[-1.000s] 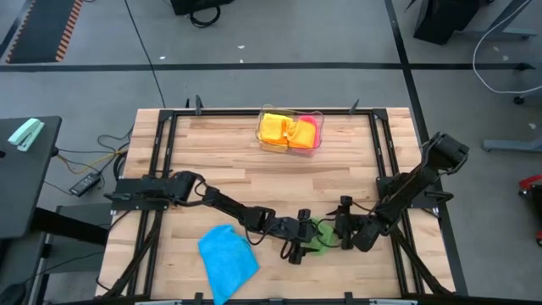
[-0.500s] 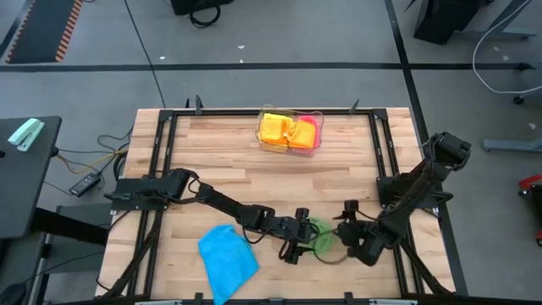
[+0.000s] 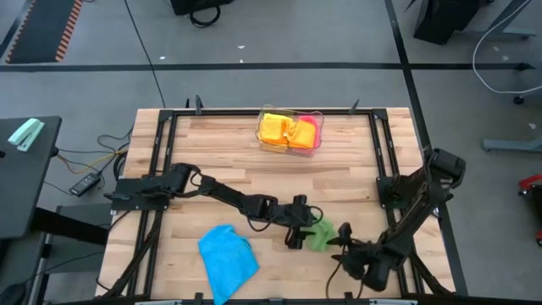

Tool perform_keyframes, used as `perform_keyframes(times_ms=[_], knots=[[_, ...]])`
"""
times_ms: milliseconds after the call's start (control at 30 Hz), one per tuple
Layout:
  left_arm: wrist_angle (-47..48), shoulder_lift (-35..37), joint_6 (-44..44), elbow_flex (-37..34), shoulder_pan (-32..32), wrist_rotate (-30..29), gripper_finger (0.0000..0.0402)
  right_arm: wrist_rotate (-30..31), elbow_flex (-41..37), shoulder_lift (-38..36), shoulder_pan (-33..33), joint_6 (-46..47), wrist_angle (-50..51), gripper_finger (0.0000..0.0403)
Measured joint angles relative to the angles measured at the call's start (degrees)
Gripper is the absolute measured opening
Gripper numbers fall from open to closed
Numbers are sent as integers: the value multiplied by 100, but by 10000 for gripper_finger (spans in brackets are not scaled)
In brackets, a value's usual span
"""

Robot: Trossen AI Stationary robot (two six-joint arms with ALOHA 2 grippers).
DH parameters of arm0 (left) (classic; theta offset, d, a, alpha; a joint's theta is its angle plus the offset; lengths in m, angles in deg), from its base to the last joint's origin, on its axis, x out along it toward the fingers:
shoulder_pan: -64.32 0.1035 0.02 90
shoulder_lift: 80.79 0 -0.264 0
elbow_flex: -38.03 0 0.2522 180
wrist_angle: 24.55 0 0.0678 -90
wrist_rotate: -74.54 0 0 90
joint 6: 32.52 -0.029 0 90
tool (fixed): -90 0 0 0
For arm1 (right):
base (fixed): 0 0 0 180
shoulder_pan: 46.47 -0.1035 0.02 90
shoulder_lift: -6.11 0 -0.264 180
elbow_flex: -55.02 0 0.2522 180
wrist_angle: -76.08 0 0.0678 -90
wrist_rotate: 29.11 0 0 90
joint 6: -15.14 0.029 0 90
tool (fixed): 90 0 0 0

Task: Fold microfiber towels
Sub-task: Put the green microfiber cloth into the transparent bin

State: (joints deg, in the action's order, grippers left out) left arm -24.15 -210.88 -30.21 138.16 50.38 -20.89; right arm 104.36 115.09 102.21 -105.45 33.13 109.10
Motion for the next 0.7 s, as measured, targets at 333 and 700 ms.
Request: perform_keyframes(times_ms=[333, 700], knots=[[94, -129, 52, 2, 33, 16, 217, 266, 1140, 989, 354, -894, 746, 336], [246, -129, 253, 0, 194, 16, 199, 785, 1219, 1577, 394, -1267, 804, 347]])
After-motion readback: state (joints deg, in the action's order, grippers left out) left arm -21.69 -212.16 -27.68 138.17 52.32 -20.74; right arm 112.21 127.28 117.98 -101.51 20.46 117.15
